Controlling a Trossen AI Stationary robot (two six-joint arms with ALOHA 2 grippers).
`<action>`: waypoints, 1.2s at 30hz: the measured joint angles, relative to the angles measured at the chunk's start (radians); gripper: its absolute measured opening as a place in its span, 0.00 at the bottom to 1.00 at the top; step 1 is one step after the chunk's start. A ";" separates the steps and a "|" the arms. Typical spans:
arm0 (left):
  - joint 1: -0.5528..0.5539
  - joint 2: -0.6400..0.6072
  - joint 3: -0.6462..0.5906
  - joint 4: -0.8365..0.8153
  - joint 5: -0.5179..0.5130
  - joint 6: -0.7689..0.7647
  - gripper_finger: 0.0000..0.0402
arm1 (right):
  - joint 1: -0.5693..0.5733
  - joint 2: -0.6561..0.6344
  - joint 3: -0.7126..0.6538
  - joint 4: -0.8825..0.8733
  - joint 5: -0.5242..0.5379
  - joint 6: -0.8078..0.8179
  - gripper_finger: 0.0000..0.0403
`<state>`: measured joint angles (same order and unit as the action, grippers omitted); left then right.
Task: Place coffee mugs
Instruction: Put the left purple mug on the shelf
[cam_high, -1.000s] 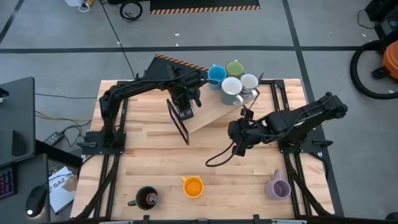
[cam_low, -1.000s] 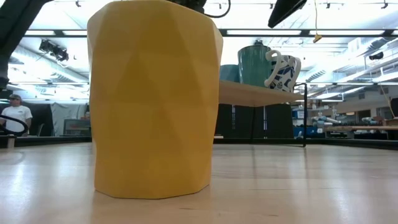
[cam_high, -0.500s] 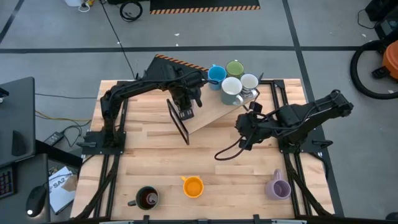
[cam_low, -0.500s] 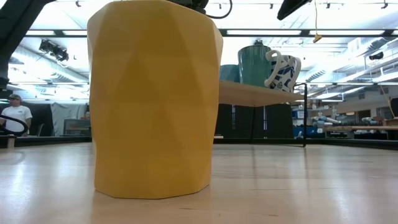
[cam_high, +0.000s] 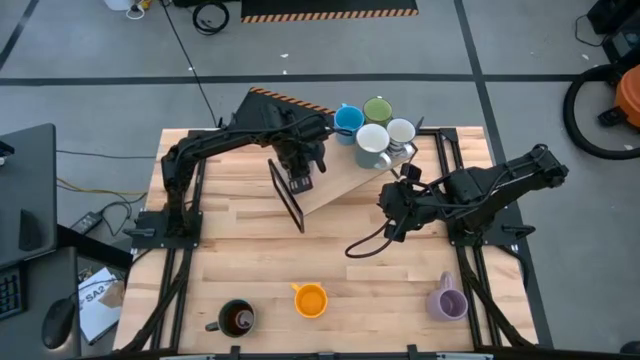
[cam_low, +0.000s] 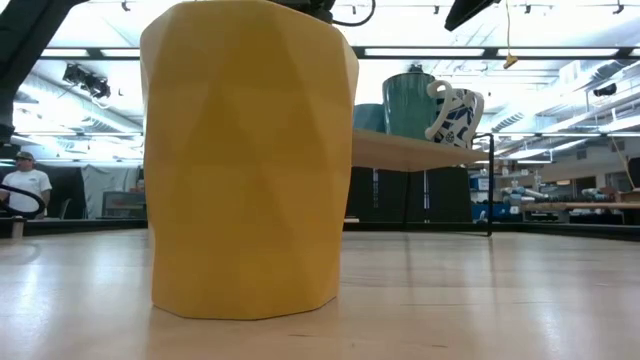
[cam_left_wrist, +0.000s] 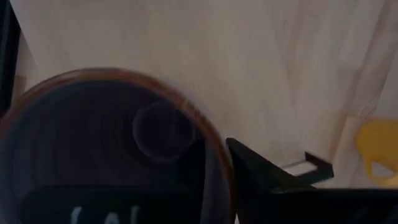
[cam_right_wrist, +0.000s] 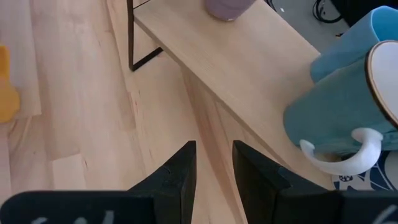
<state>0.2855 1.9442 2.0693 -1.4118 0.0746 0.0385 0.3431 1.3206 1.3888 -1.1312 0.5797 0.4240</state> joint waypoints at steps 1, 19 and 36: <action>-0.003 0.000 0.000 0.009 0.000 0.000 0.19 | 0.000 0.000 0.000 0.000 0.000 0.000 0.27; -0.014 -0.016 0.000 0.078 0.000 0.108 0.31 | 0.000 0.001 0.000 0.023 0.002 -0.008 0.27; -0.028 -0.066 -0.001 0.136 -0.001 0.209 0.31 | 0.000 0.001 0.000 0.040 0.004 -0.008 0.27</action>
<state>0.2572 1.8779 2.0686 -1.2759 0.0737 0.2478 0.3431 1.3220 1.3884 -1.0916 0.5836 0.4164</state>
